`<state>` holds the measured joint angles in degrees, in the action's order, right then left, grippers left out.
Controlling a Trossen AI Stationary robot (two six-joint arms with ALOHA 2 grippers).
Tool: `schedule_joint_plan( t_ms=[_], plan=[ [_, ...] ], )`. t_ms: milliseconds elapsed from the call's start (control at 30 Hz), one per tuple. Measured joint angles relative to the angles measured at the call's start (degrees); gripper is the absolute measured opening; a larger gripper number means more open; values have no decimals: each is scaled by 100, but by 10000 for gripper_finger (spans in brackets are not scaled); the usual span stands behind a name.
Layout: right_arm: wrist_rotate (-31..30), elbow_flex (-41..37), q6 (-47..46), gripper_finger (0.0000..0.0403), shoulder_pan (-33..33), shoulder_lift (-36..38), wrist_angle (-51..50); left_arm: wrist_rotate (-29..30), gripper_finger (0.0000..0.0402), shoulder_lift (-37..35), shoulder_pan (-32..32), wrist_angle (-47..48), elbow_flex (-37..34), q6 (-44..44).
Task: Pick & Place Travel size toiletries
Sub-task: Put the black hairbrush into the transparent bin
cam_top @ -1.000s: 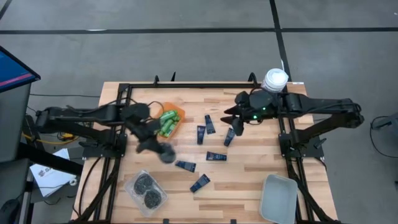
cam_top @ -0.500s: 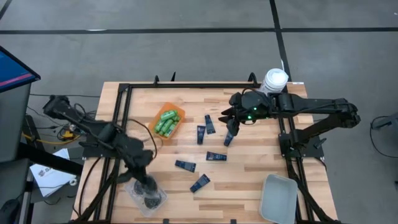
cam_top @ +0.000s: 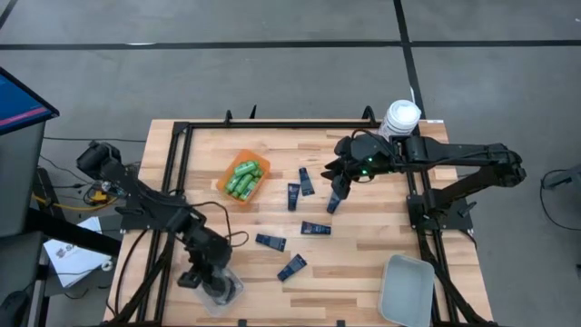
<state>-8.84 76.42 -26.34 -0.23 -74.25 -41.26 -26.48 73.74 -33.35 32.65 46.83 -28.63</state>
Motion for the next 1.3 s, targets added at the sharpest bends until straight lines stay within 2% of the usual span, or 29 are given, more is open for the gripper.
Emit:
schedule_joint_plan(
  t_ms=[267,400,800,1000,1300],
  plan=[
    [0,0,91,131,-104,-1,-3,-41,31,211,-13,182,0,140],
    [1,0,88,133,-107,-1,-41,-44,46,211,-13,334,0,139],
    [2,0,99,189,-107,-1,-279,-162,147,209,-13,408,0,283],
    [2,0,97,207,-107,-1,-476,-559,192,116,-10,593,2,-6],
    [2,0,146,206,-107,-1,-502,-739,191,-442,-2,730,2,-252]
  ],
)
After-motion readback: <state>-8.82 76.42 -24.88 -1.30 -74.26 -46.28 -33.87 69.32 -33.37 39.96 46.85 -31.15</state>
